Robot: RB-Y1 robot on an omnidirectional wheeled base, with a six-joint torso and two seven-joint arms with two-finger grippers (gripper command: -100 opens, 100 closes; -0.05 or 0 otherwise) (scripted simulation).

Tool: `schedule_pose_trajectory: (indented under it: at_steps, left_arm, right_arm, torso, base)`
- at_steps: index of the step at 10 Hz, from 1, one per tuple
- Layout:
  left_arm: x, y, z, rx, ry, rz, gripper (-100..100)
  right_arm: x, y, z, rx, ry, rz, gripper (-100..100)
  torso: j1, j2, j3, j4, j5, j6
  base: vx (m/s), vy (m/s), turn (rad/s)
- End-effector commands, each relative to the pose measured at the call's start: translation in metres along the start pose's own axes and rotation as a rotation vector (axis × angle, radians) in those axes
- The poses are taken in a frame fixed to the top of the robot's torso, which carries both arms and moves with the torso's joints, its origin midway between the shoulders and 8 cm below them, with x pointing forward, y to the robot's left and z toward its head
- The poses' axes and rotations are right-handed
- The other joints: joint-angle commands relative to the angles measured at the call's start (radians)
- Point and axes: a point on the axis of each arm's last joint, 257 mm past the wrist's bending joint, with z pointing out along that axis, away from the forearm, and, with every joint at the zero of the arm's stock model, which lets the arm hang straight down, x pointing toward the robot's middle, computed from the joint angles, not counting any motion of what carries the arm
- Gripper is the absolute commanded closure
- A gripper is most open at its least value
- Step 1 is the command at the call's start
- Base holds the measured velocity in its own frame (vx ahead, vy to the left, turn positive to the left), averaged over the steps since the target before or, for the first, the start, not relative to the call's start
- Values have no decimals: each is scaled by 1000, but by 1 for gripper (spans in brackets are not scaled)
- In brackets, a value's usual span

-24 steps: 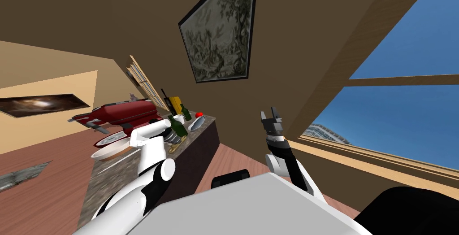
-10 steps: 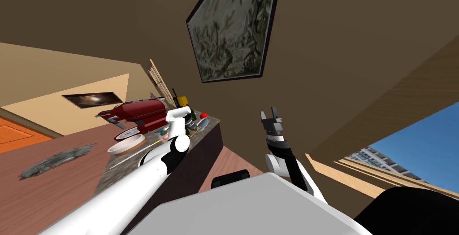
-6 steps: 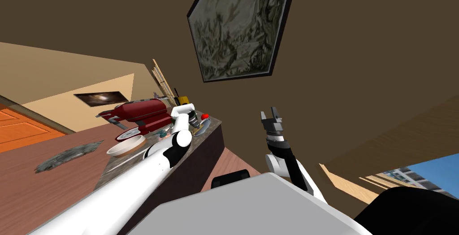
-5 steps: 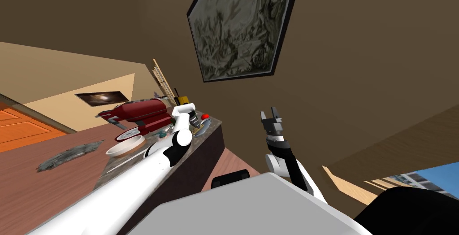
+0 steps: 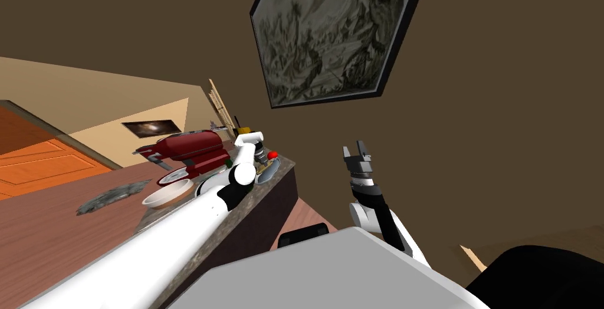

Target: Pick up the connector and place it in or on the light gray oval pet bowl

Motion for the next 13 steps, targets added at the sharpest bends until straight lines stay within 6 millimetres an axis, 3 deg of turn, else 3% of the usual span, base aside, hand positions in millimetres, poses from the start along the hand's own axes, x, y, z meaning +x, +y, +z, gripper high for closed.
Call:
schedule_pose_trajectory:
  at_steps: [1, 4, 5, 9, 10, 11, 13]
  left_arm:
    - [9, 7, -9, 0, -14, 31, 100]
    - [15, 11, -15, 1, -22, 50, 100]
    - [16, 11, -16, 3, -21, 51, -100]
    - [16, 11, -16, 3, -21, 51, -100]
    - [16, 11, -16, 3, -21, 51, 0]
    - [16, 11, -31, 0, -22, 56, -100]
    - [16, 11, -50, -5, -22, 62, -100]
  right_arm:
    - [0, 0, 0, 0, 0, 0, 0]
    - [0, 0, 0, 0, 0, 0, 0]
    - [0, 0, 0, 0, 0, 0, 0]
    - [0, 0, 0, 0, 0, 0, 0]
    - [0, 0, 0, 0, 0, 0, 0]
    - [0, 0, 0, 0, 0, 0, 0]
    - [0, 0, 0, 0, 0, 0, 0]
  torso:
    - [0, 0, 0, 0, 0, 0]
    - [-1, 3, 1, 0, 0, 0]
    - [-1, 6, 3, 0, 0, 0]
    - [-1, 12, 6, 2, 0, 0]
    - [-1, 12, 6, 2, 0, 0]
    - [-1, 12, 6, 2, 0, 0]
    - [-2, 11, 6, 2, 0, 0]
  base:
    - [154, 27, 74]
    - [99, 8, 47]
    - [11, 0, -3]
    - [1, 0, 0]
    - [0, 0, 0]
    - [18, 0, 31]
    - [32, -10, 38]
